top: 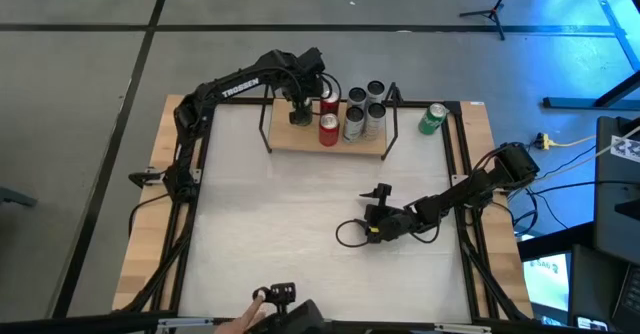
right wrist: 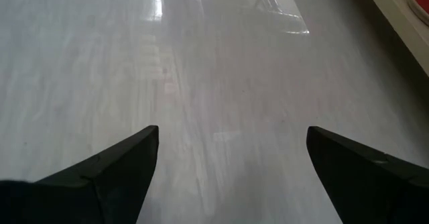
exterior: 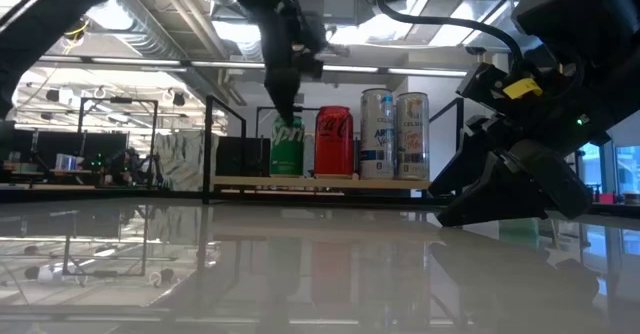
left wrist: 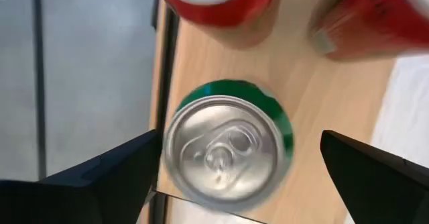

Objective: Place canned beverage on shelf
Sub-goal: Put the green soda can on the shelf aligned with the other green soda can

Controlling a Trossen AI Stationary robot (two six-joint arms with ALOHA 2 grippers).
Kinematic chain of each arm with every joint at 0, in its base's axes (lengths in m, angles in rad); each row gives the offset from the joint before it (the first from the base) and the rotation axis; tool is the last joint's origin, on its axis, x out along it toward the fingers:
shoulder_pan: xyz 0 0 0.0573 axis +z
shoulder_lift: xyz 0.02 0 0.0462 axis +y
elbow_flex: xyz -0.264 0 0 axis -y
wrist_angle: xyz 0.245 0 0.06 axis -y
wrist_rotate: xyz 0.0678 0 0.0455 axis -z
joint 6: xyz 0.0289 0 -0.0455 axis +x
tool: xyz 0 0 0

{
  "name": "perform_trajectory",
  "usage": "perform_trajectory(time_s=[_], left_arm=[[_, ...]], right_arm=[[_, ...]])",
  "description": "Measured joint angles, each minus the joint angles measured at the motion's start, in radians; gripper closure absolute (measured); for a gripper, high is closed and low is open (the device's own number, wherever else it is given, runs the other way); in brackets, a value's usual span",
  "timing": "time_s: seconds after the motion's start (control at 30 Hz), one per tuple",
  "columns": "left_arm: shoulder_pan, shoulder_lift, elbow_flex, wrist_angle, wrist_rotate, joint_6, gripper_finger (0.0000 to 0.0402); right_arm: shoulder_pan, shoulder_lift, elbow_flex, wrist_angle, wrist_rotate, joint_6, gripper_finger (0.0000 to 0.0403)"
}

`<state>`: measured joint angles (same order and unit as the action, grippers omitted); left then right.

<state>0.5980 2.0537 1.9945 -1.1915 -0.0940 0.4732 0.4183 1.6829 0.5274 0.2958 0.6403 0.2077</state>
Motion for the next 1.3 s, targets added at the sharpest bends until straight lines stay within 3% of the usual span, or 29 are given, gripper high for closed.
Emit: perform_trajectory(time_s=[0.27, 0.5, 0.7, 0.87, 0.97, 1.13, 1.3], left_arm=[[-0.023, -0.136, 0.0, -0.011, 0.009, -0.109, 0.0005], [-0.116, -0.269, -0.077, 0.041, 0.125, -0.267, 0.0005], [-0.267, -0.438, -0.372, 0.277, 0.045, -0.366, 0.0005], [-0.415, -0.59, -0.748, 0.665, -0.078, -0.436, 0.0005], [-0.476, -0.657, -0.943, 0.877, -0.085, -0.464, 0.0005], [-0.542, -0.713, -1.194, 1.177, -0.08, -0.466, 0.0005], [-0.56, -0.714, -1.343, 1.426, -0.071, -0.388, 0.0005]], right_arm=[[0.0, 0.0, 0.0, 0.0, 0.004, -0.003, 0.0026], [0.0, 0.0, 0.001, -0.005, 0.0, -0.011, 0.0026], [0.0, 0.0, 0.001, -0.005, -0.022, -0.005, 0.0026], [-0.001, -0.001, 0.001, -0.013, -0.04, 0.024, 0.0026], [0.0, -0.007, 0.009, -0.036, -0.006, 0.021, 0.0026], [-0.001, -0.099, 0.108, -0.38, 0.068, 0.032, 0.0027], [-0.017, -0.218, 0.309, -0.949, 0.198, 0.209, 0.0027]])
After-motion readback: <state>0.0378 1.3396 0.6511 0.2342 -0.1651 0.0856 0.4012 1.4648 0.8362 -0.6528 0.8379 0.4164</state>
